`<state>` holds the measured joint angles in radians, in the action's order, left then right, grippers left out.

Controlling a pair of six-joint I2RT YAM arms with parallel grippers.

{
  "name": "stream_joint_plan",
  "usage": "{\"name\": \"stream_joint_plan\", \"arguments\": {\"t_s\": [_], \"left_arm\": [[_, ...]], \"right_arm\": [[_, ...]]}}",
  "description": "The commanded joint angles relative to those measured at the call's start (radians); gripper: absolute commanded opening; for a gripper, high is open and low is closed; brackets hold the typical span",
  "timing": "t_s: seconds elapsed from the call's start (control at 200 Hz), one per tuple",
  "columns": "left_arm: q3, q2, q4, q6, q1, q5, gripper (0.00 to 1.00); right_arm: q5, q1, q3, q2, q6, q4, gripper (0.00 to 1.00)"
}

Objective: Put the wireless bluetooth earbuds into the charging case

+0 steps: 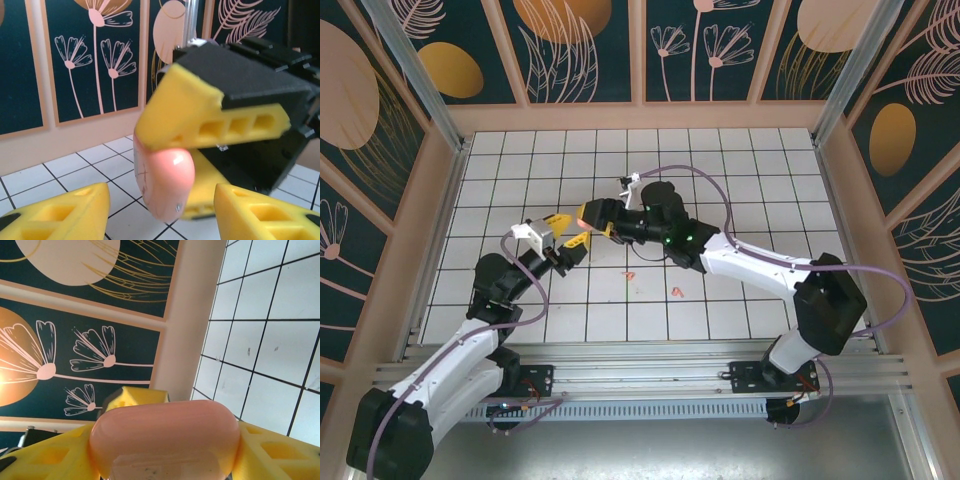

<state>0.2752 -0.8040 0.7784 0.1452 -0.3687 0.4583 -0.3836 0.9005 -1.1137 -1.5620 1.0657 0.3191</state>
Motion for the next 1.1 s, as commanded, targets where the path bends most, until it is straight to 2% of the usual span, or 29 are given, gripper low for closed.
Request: {"name": "stream_joint_plan", "arguments": {"t_s": [0.0, 0.26, 0.485, 0.631, 0.756, 0.886, 1.091], "left_arm": [[0.033, -0.013, 0.083, 0.047, -0.007, -0.023, 0.55], [0.045, -0.037, 0.081, 0.062, -0.011, -0.027, 0.45], [0.052, -0.044, 0.067, 0.067, -0.013, -0.022, 0.29], [0.068, -0.049, 0.053, 0.073, -0.015, 0.002, 0.16], [0.082, -0.06, 0.064, 0.101, -0.015, 0.035, 0.1], [0.082, -0.068, 0.097, 0.135, -0.014, 0.023, 0.08], [0.077, -0.109, 0.203, 0.232, -0.015, 0.07, 0.06]], "right_arm": [[0.026, 0.02, -0.001, -0.014, 0.018, 0.056, 0.6], [0.031, 0.038, -0.013, -0.015, 0.01, 0.059, 0.61], [0.044, 0.05, -0.018, 0.003, -0.009, 0.061, 0.62], [0.078, 0.057, -0.013, 0.033, -0.052, 0.054, 0.66], [0.139, 0.059, 0.017, 0.081, -0.118, 0.047, 0.71], [0.197, 0.054, 0.042, 0.138, -0.189, 0.004, 0.75], [0.192, 0.038, 0.073, 0.228, -0.353, -0.02, 0.78]]}}
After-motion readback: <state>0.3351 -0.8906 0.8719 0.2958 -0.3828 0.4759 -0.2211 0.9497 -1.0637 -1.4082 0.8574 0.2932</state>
